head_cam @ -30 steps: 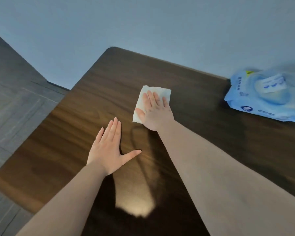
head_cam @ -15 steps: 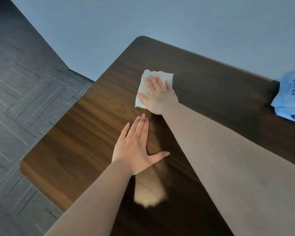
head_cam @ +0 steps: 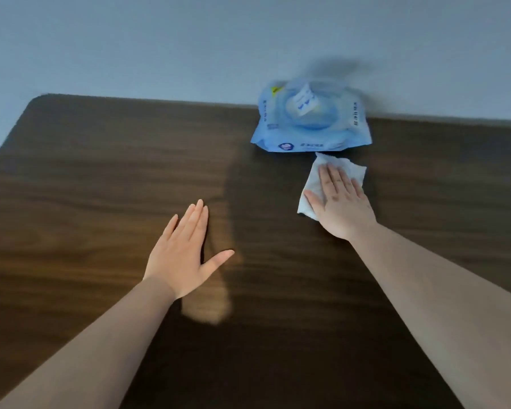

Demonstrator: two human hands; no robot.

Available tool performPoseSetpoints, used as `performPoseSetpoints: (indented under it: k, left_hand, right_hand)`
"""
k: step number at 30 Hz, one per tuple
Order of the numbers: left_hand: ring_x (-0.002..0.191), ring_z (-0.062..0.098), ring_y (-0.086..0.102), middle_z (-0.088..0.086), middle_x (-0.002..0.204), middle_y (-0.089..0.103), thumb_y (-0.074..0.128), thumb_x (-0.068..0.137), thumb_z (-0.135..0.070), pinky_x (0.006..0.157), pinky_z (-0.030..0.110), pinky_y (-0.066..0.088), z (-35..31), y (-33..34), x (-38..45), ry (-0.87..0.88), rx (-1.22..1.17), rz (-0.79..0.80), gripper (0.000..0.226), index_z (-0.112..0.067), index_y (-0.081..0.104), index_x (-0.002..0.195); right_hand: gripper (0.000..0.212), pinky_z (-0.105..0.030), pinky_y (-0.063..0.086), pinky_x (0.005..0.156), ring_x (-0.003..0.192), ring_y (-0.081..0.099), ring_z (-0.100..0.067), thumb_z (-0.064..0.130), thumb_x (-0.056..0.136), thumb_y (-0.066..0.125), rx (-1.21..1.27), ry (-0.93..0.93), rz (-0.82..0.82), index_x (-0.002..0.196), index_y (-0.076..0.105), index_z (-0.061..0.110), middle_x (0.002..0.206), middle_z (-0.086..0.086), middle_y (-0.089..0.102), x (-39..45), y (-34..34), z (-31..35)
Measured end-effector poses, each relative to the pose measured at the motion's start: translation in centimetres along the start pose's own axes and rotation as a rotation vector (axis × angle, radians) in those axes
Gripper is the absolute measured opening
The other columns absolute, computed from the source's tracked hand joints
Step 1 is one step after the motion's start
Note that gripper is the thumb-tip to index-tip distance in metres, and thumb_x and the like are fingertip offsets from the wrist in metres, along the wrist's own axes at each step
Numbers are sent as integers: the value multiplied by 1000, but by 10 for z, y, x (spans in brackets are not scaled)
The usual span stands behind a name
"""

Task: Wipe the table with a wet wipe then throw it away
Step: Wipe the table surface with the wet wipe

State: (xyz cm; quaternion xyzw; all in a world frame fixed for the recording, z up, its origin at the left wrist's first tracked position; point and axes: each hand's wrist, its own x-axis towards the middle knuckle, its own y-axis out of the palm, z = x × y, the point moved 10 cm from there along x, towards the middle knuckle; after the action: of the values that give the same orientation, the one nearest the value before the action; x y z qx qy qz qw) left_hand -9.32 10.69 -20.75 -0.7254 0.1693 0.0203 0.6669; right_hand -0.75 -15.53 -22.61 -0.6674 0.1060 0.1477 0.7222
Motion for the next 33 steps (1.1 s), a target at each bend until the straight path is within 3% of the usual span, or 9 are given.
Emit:
performPoseSetpoints:
  k: [8, 13, 16, 20, 24, 28, 33]
  left_hand:
    - [142, 7, -12, -4, 155, -13, 6, 79, -78, 115, 31, -6, -219, 2, 78, 442, 44, 92, 93, -18, -5, 149]
    - [144, 11, -13, -1, 158, -14, 13, 81, -77, 117, 35, -7, -309, 12, 106, 371, 69, 73, 94, -17, -8, 149]
    - [143, 11, -14, -5, 153, -20, 7, 79, -77, 116, 33, -8, -350, 16, 110, 482, 152, 87, 92, -18, -12, 148]
    - [142, 11, -15, -4, 150, -21, -2, 76, -80, 115, 31, -7, -366, 18, 112, 559, 218, 109, 95, -17, -11, 147]
    - [143, 11, -13, -2, 157, -15, 12, 81, -75, 116, 32, -5, -364, 18, 108, 500, 172, 149, 90, -18, -10, 148]
    - [144, 12, -13, -1, 157, -17, 15, 80, -76, 115, 32, -6, -340, 13, 91, 418, 115, 144, 94, -17, -14, 148]
    - [145, 14, -11, 1, 158, -15, 14, 79, -78, 117, 36, -1, -249, 8, 64, 258, 64, 153, 96, -16, -12, 149]
  right_hand:
    - [70, -38, -4, 119, 147, -8, -15, 58, 94, 10, 168, 485, -46, 150, -8, 21, 161, 1, -9, -92, 5, -276]
    - [71, -39, -4, 119, 147, -9, -16, 59, 94, 8, 213, 652, -49, 150, -8, 20, 161, 1, -10, -143, 16, -387]
    - [71, -39, -4, 118, 147, -9, -16, 59, 94, 7, 230, 705, -54, 151, -8, 20, 161, 1, -10, -170, 22, -427]
    - [70, -40, -4, 118, 147, -9, -17, 58, 94, 8, 243, 737, -55, 150, -9, 19, 161, -1, -10, -188, 27, -445]
    - [70, -42, -5, 118, 147, -11, -18, 58, 94, 7, 241, 731, -34, 150, -11, 19, 160, -2, -12, -191, 28, -435]
    - [69, -44, -6, 117, 147, -12, -19, 56, 95, 6, 193, 626, 6, 149, -13, 17, 160, -3, -12, -188, 31, -385]
    - [68, -44, -8, 119, 146, -16, -20, 54, 95, 5, 153, 449, 38, 148, -16, 15, 160, -5, -15, -163, 32, -277]
